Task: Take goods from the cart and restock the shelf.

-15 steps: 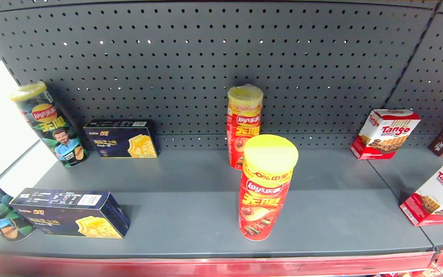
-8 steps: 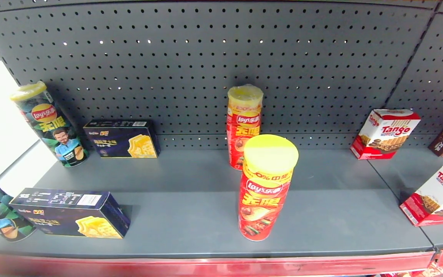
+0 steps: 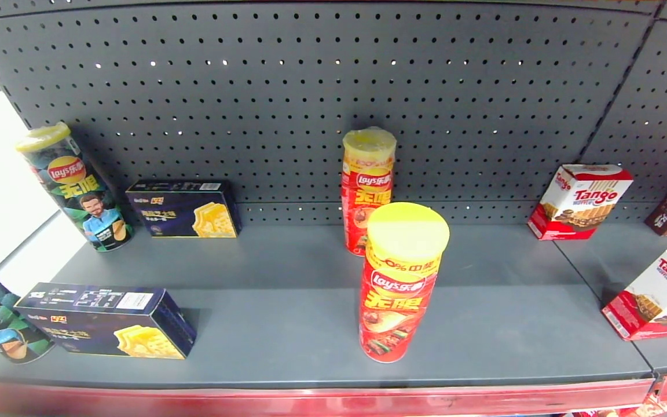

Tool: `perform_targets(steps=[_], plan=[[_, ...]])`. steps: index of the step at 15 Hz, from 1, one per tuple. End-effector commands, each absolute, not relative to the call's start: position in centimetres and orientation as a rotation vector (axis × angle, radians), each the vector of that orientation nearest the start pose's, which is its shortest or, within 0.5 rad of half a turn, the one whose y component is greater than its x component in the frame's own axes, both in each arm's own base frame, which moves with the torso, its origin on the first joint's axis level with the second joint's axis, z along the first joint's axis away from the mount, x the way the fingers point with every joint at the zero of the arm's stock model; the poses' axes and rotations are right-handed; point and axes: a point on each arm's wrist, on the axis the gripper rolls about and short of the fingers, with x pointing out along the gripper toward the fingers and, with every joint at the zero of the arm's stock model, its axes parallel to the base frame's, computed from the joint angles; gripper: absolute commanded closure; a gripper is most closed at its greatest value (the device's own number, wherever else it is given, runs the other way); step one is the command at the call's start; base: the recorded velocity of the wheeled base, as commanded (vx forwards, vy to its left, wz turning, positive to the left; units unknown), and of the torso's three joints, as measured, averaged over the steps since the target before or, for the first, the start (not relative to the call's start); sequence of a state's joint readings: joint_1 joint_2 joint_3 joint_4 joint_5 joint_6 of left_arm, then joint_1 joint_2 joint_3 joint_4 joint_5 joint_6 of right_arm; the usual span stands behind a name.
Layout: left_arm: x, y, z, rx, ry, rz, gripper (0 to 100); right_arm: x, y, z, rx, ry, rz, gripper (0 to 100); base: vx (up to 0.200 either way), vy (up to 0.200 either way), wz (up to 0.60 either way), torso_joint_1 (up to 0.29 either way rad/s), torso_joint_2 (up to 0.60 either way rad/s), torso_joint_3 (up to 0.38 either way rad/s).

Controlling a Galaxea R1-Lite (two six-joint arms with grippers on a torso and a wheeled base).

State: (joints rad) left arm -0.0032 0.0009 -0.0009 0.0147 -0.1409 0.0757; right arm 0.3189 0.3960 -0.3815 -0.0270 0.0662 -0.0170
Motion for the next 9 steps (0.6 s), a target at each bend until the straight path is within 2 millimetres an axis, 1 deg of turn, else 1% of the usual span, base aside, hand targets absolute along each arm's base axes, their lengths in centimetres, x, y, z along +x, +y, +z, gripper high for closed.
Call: perform_targets(steps=[1, 2, 3, 4, 5, 6, 9], plan=[[-2.3, -0.3, 7.4, 0.074, 0.014, -0.145, 0, 5.7, 2.5, 21.8, -0.085, 0.12, 0.499, 0, 0.0, 0.0, 0.0, 0.0, 0.0, 0.0], [-2.3, -0.3, 7.4, 0.074, 0.016, -0.145, 0, 7.8, 3.9, 22.4, -0.101, 0.13, 0.558, 0, 0.0, 0.0, 0.0, 0.0, 0.0, 0.0], [-2.3, -0.3, 7.4, 0.074, 0.016, -0.145, 0, 8.6, 4.6, 22.6, -0.104, 0.129, 0.581, 0, 0.0, 0.0, 0.0, 0.0, 0.0, 0.0], [-2.3, -0.3, 7.4, 0.072, 0.016, -0.145, 0, 10.4, 6.2, 22.6, -0.113, 0.149, 0.633, 0, 0.0, 0.0, 0.0, 0.0, 0.0, 0.0], [-2.3, -0.3, 7.4, 0.072, 0.015, -0.145, 0, 11.2, 7.0, 22.1, -0.123, 0.176, 0.656, 0, 0.0, 0.0, 0.0, 0.0, 0.0, 0.0], [-2.3, -0.3, 7.4, 0.074, 0.014, -0.145, 0, 11.6, 7.6, 21.4, -0.138, 0.21, 0.674, 0, 0.0, 0.0, 0.0, 0.0, 0.0, 0.0], [-2.3, -0.3, 7.4, 0.074, 0.016, -0.145, 0, 12.6, 9.0, 20.3, -0.179, 0.279, 0.719, 0, 0.0, 0.0, 0.0, 0.0, 0.0, 0.0]])
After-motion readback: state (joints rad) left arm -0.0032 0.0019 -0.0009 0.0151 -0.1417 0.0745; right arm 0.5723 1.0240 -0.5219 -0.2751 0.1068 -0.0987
